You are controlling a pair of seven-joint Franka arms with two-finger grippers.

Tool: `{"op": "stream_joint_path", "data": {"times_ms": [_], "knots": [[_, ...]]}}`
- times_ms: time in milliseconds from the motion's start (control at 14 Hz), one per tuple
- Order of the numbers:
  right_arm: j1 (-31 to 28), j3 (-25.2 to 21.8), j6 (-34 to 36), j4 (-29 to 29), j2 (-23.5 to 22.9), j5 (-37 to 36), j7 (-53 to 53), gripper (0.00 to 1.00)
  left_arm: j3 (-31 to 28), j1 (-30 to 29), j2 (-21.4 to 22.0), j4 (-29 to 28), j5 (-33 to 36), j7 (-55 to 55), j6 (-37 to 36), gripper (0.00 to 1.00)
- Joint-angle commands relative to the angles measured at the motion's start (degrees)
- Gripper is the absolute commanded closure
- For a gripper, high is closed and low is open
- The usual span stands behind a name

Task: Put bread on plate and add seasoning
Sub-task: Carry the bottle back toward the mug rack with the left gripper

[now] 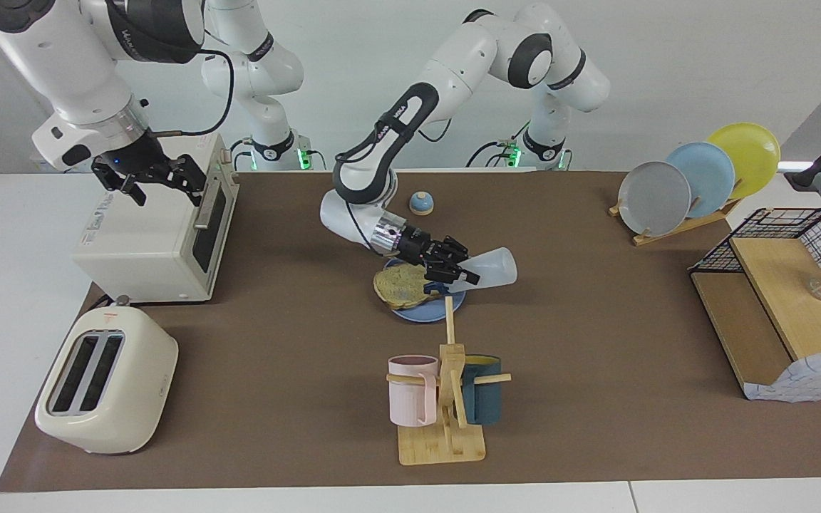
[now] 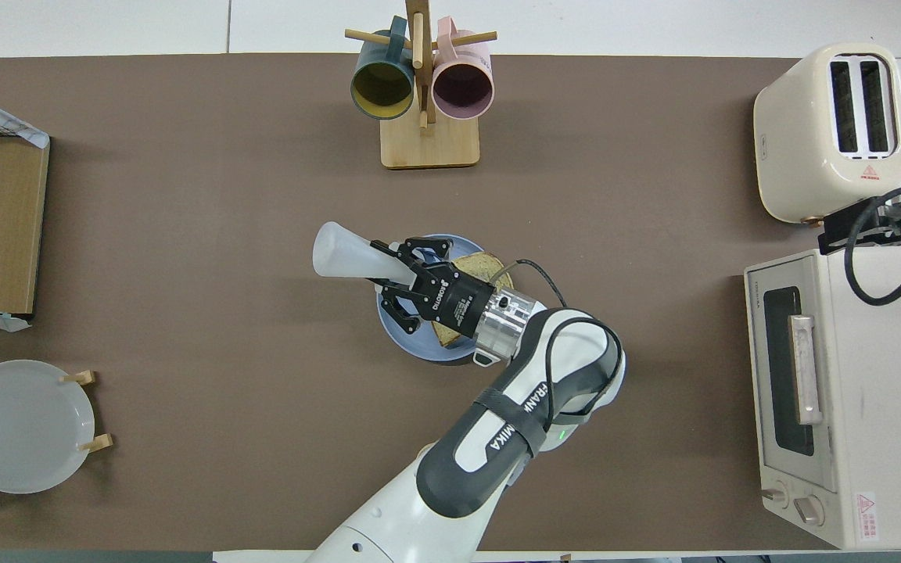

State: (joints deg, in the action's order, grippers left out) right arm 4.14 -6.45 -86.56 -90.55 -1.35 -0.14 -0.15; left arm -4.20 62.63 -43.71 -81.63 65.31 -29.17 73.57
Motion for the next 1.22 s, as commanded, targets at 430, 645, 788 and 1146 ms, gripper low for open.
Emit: {"op": "stream_joint_path", "data": {"times_ms": [430,645,788,1146], "knots": [[-0.45,0.29,-0.54,-1.65,1.44,-0.57,-1.25,0.00,-0.63,-14.34,26.52,-4.31,-28.16,14.83,12.16,1.00],[-0.45,0.29,-0.54,-1.73,1.44,-0.57,-1.25,0.00,-0.63,-24.89,35.60,-9.33,-40.30,16.16,23.43,1.00],[-0.45,0.29,-0.54,-1.73,1.44,-0.57,-1.25,0.00,-0.63,-31.40,37.81,-11.35,-48.83,16.43,31.68,1.00],[-0.45,0.29,-0.54,-1.65,1.44,-0.57,-1.25,0.00,-0.63,-42.14,39.31,-23.98,-65.20,21.61,63.03,1.00]]}}
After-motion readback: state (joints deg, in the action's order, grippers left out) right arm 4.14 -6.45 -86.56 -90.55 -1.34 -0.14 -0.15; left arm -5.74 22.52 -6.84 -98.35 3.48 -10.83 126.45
